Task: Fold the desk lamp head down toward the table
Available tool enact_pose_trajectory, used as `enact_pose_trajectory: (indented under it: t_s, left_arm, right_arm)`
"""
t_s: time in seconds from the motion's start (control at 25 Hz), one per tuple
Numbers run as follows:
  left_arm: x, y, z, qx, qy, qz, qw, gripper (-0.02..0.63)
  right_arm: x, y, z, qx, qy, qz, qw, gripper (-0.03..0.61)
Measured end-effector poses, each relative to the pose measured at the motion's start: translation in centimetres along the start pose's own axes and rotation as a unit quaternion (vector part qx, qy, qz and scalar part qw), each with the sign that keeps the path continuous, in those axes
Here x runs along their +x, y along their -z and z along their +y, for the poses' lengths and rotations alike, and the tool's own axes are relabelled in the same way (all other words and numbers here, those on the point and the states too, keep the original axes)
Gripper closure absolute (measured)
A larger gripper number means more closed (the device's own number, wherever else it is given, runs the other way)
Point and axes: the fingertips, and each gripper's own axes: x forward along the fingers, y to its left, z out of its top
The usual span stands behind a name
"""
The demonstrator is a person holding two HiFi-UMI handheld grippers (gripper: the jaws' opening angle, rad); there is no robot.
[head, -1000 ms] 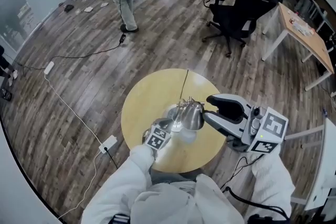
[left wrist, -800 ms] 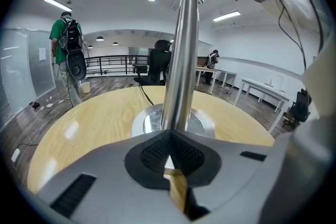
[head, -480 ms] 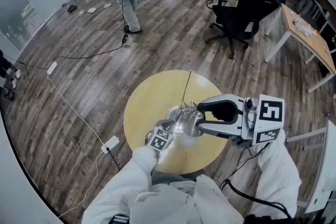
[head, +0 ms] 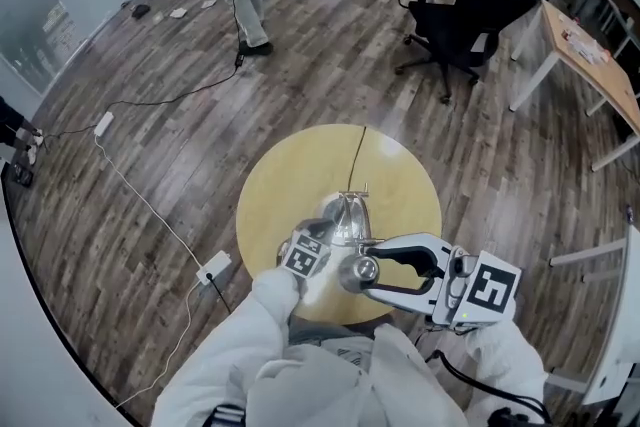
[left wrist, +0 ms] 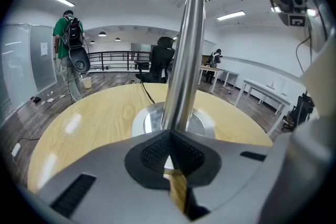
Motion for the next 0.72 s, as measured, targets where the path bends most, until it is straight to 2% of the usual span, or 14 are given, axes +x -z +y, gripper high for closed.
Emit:
enact_pose_trajectory:
  t_s: [0.12, 0.2, 0.28, 0.32, 0.36, 0.48, 0.72]
  left_arm:
    - [0.1, 0.1, -0.1, -0.006, -0.001, 0.0, 1.0, 0.615]
    - [0.0, 0.1, -0.1, -0.007, -0.004, 0.0, 1.0, 0.615]
    - [-0.1, 0.1, -0.1, -0.008, -0.007, 0.0, 0.9999, 0.615]
    - [-0.1, 0.0, -0.1, -0.007, -0.008, 0.0, 0.9999, 0.615]
    - [-0.1, 0.0, -0.1, -0.008, -0.01, -0.001, 0.9999, 0.615]
    - [-0.1, 0.0, -0.1, -0.01, -0.013, 0.0, 0.9999, 0.615]
    - [0.0, 0.1, 0.0, -0.012, -0.011, -0.001, 0.9999, 0.615]
  right_arm:
    - [0.0, 2.8, 1.5, -0.027, 0.009, 0.027, 0.999, 0.392]
    - [-0.1, 6.2, 2.5, -0.028, 0.019, 0.089, 0.995, 0.39]
    - [0.0, 10.1, 3.3, -0.033, 0.038, 0.157, 0.986, 0.388]
    - [0.3, 11.7, 3.6, -0.039, 0.05, 0.171, 0.983, 0.388]
    - [0.5, 12.9, 3.7, -0.037, 0.061, 0.169, 0.983, 0.388]
    - [0.7, 15.5, 3.1, 0.013, 0.092, 0.13, 0.987, 0.392]
    - [1.4, 20.0, 0.6, 0.055, 0.152, 0.1, 0.982, 0.441]
